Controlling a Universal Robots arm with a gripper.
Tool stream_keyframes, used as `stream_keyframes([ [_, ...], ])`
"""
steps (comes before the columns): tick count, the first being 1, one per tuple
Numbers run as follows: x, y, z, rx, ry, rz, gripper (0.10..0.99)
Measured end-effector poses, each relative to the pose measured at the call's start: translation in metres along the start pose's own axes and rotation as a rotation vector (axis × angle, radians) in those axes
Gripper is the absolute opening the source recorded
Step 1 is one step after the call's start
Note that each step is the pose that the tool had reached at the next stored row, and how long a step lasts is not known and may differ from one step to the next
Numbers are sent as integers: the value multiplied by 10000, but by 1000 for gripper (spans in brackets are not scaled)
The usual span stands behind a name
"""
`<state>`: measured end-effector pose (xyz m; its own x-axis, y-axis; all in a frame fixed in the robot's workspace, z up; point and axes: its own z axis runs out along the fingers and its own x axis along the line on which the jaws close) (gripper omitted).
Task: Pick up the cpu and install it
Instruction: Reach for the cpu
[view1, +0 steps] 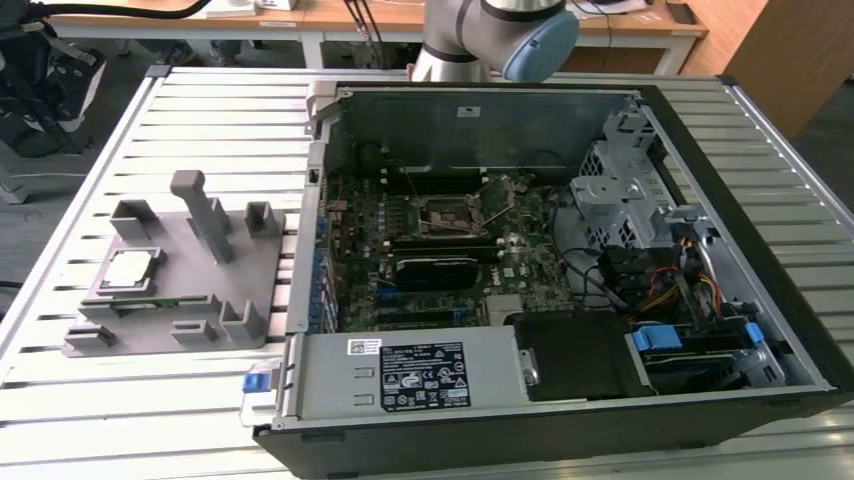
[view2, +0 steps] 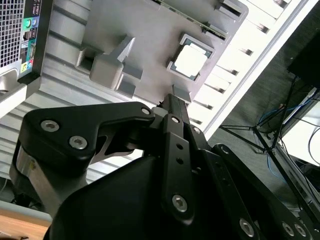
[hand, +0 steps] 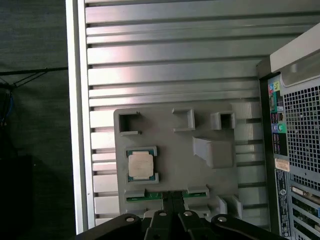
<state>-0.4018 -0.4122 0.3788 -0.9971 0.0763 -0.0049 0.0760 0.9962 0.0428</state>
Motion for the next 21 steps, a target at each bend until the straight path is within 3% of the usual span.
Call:
stream_keyframes([
  [21,427,-33,17,1,20,0,106],
])
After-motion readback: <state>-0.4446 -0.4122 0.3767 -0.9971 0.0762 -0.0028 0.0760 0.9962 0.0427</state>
